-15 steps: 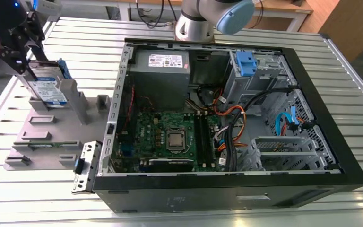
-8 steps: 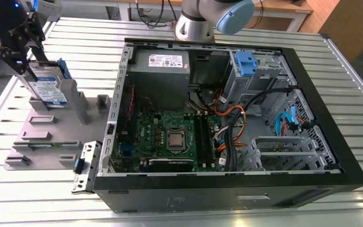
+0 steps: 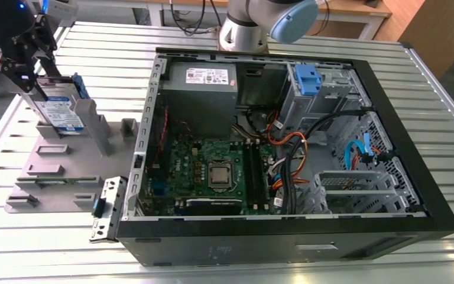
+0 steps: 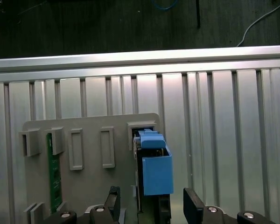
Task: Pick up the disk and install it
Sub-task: 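Pick up the disk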
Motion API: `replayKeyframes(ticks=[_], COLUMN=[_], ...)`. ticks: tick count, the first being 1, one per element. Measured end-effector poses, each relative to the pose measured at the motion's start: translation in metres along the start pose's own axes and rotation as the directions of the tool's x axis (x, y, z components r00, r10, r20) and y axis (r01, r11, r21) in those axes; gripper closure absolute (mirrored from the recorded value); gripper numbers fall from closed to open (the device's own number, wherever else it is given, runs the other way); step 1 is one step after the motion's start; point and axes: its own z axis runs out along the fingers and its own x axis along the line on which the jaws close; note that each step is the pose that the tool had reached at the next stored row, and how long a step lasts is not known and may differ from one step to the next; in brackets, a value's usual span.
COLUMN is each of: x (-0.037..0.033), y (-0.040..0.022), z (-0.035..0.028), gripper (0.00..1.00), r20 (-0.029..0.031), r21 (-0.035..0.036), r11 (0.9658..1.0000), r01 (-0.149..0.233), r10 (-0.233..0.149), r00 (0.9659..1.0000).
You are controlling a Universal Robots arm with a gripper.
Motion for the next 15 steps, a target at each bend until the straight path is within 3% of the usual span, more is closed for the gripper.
replayKeyframes(ticks=[3, 6, 15], x=[0.0000, 0.0000, 0.0000], y=[0.0000, 0.0000, 0.0000], z=[0.0000, 0.0000, 0.0000], gripper=[0.37, 0.50, 0.50], r20=[0.0003, 0.0005, 0.0017], r21=[0.0000, 0.0000, -0.0001], r11=[1.0000, 1.0000, 1.0000], r01=[0.000, 0.000, 0.000], r10=[0.000, 0.000, 0.000], r00=[1.0000, 1.0000, 1.0000])
